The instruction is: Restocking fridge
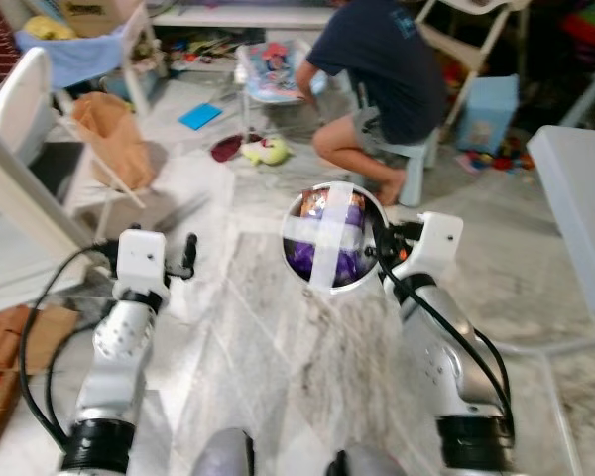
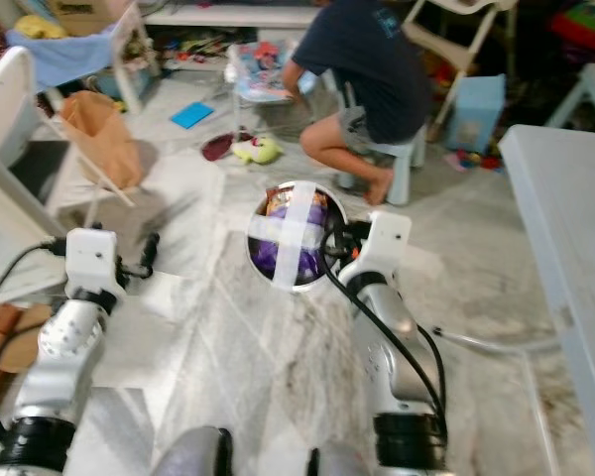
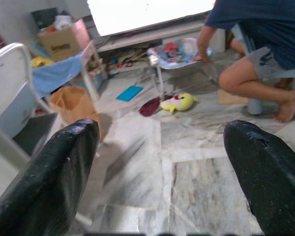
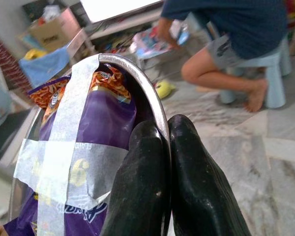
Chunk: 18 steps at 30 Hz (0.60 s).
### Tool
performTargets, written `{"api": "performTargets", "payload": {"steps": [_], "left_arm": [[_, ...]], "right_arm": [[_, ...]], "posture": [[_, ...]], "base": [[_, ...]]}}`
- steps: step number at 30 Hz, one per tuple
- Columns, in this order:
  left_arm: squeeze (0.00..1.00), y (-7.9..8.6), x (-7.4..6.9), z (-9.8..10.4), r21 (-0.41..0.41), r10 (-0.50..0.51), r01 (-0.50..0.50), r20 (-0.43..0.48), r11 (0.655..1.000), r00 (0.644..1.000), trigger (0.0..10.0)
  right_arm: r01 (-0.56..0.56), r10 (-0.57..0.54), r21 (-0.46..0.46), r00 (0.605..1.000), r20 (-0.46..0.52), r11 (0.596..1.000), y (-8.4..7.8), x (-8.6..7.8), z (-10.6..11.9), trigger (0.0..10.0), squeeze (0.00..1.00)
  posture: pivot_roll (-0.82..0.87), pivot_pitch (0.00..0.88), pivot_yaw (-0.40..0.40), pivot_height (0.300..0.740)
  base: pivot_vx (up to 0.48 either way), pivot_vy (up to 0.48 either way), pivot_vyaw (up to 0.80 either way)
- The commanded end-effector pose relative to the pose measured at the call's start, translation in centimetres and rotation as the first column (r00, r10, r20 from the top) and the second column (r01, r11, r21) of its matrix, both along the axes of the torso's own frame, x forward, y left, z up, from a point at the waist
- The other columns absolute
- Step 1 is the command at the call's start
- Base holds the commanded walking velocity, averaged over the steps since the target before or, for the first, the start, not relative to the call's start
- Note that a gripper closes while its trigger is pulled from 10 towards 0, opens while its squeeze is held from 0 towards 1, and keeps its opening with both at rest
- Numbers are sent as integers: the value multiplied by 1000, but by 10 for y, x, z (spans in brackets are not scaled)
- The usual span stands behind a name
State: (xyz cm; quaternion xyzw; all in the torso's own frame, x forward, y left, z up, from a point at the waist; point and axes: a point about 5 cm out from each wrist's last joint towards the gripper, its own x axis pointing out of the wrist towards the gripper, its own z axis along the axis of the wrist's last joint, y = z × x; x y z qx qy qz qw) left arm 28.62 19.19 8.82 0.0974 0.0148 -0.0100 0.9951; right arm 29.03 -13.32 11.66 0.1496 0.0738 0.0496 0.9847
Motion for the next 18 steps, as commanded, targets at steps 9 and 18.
{"api": "performTargets", "payload": {"steps": [9, 18], "left_arm": [[0, 5, -3, 1, 12, 44, -44, -8, 999, 999, 10000], [0, 15, -33, -9, 9, 76, -76, -54, 997, 996, 10000]], "right_arm": [[5, -5, -2, 1000, 24, 1000, -3, 0, 3, 10000, 0], [87, -86, -66, 996, 22, 994, -34, -13, -6, 10000, 0]], "posture": [[-3, 62, -23, 740], [17, 43, -20, 740]], "base": [[0, 123, 800], [0, 143, 800]]}}
